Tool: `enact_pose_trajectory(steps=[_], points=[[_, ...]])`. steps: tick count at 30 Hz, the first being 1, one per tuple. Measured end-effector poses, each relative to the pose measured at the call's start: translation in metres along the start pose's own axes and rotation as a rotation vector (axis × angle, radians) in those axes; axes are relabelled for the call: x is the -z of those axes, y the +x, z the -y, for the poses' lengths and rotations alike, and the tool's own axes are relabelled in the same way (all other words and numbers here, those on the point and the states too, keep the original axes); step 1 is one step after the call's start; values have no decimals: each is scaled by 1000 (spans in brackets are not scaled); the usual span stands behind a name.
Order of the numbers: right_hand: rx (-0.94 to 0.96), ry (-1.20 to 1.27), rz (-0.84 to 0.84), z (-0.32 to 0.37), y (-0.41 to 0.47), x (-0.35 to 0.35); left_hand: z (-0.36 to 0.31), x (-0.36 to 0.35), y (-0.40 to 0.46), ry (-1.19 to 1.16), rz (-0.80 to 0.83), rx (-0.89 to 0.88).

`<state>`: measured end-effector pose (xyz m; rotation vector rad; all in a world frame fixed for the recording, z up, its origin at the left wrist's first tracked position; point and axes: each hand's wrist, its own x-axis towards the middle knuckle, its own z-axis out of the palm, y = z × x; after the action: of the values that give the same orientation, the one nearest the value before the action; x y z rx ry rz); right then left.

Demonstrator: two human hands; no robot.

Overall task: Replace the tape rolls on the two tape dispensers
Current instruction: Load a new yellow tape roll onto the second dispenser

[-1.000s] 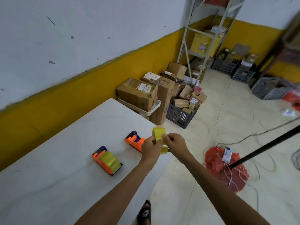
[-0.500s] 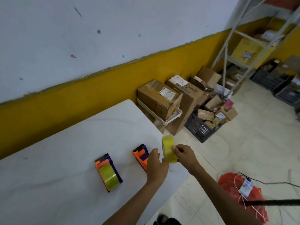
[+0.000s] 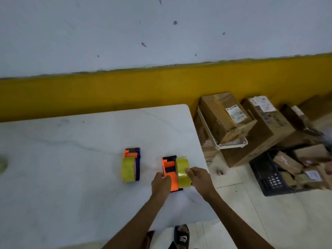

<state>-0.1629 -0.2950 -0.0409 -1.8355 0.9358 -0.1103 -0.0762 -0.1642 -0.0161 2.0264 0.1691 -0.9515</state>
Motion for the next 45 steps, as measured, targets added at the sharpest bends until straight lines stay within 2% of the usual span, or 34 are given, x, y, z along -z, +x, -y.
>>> enact_pose_trajectory(steps=[3, 9, 17, 22, 27, 29, 31, 35, 37, 39, 45], points=[[28, -22, 58, -3, 2, 1, -5, -9, -6, -9, -12, 42], [-3, -28, 122, -7, 3, -1, -13, -7, -5, -176, -32, 177], [-21, -10, 158, 4, 4, -15, -21, 0, 12, -341, 41, 162], [-48, -41, 159, 15, -4, -32, -17, 0, 15, -188, 53, 146], [-212, 68, 136, 29, 3, -30, -11, 3, 13, -111, 73, 55], [-110, -83, 73, 36, 19, -26, -9, 3, 16, -77, 63, 17], [52, -281, 96, 45, 40, -23, -8, 3, 19, -22, 47, -3], [248, -616, 392, 66, 88, -28, -6, 5, 21, 74, 29, -95], [292, -791, 575, 73, 102, -33, -3, 5, 23, 126, 26, -142], [307, -873, 654, 78, 110, -39, 1, 4, 26, 167, 22, -165], [303, -929, 597, 67, 120, -47, 3, 4, 34, 275, -27, -235]])
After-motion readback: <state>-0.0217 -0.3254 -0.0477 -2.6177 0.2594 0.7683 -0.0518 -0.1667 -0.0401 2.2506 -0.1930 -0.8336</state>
